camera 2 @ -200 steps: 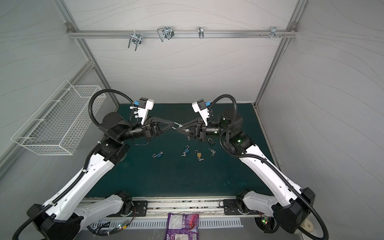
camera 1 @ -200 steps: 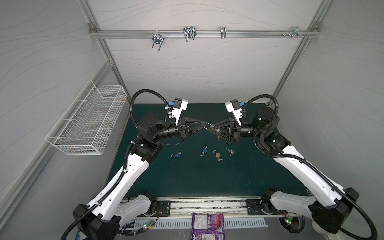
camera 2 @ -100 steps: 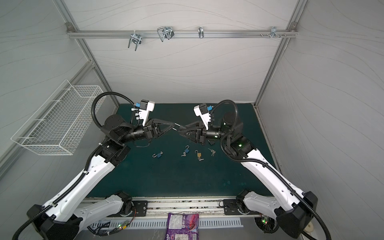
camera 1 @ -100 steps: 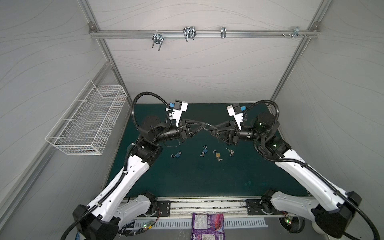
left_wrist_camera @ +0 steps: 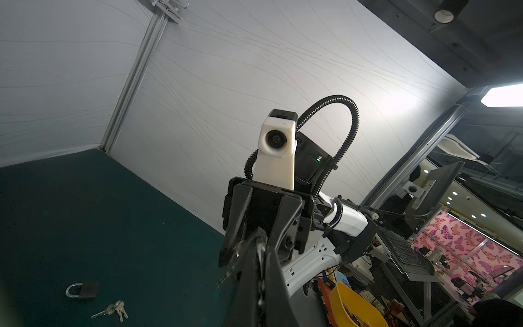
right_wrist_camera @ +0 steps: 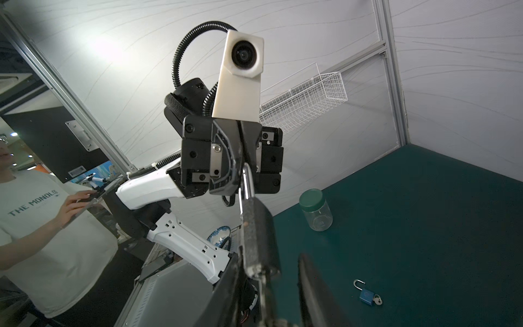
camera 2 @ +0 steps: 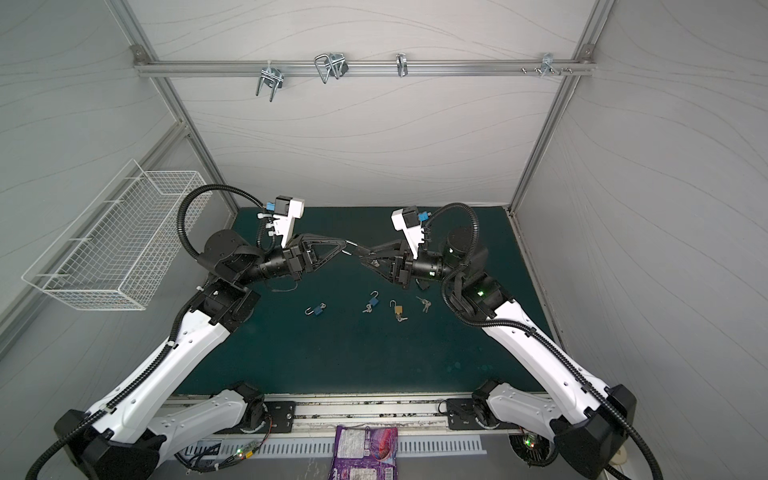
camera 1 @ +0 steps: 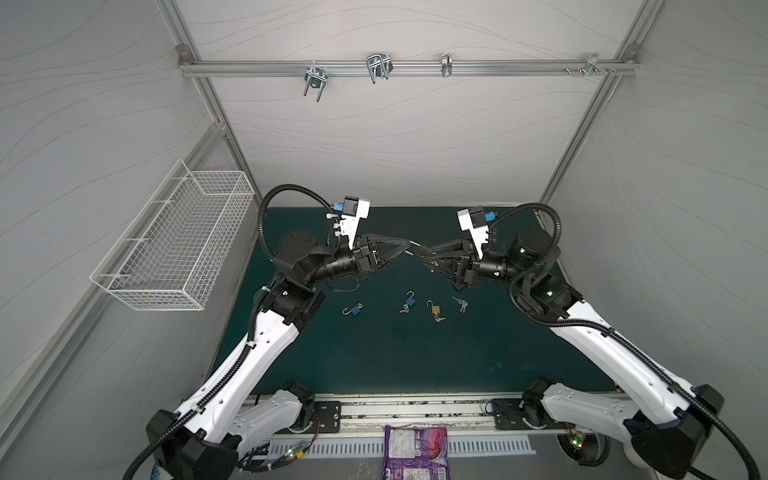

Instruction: Lock with the key

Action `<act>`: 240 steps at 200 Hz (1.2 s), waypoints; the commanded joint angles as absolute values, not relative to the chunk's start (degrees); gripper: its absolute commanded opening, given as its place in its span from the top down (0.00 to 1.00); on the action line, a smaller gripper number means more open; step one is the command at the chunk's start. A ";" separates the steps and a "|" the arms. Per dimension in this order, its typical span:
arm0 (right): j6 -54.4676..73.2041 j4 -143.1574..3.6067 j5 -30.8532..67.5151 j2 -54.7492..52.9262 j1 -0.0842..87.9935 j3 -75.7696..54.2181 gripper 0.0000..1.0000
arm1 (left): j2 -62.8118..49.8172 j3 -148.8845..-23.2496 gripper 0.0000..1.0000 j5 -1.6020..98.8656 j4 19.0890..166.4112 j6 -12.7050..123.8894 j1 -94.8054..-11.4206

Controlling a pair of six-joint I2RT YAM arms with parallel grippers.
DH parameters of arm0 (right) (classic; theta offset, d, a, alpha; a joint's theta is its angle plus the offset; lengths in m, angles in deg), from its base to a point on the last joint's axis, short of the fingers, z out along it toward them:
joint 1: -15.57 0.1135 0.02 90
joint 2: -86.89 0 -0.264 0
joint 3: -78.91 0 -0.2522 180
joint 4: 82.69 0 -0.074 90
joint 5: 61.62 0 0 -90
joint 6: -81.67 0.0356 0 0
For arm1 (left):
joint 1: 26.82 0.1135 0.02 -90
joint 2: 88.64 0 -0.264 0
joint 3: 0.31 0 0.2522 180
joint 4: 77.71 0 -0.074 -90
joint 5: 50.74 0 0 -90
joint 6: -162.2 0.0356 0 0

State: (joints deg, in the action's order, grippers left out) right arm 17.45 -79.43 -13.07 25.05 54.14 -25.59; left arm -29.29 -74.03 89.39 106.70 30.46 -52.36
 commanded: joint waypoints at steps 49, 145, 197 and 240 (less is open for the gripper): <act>19.27 -85.84 -11.64 25.11 54.76 -24.96 0.69 | -29.23 -74.23 1.00 89.81 112.17 29.03 -52.07; 23.00 -84.09 -12.18 24.16 54.79 -23.82 1.00 | -28.24 -74.36 1.00 90.84 112.04 29.59 -52.19; 33.38 -90.69 -19.09 19.73 54.22 -20.68 1.00 | -27.56 -74.34 1.00 93.38 106.81 34.64 -55.01; 34.91 -92.03 -19.95 18.34 54.14 -19.10 1.00 | -26.41 -73.32 1.00 94.60 105.35 36.40 -57.14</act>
State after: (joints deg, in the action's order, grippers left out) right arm 32.05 -86.12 -19.67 19.82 53.07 -22.32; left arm -28.09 -73.48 88.47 108.56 33.52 -53.11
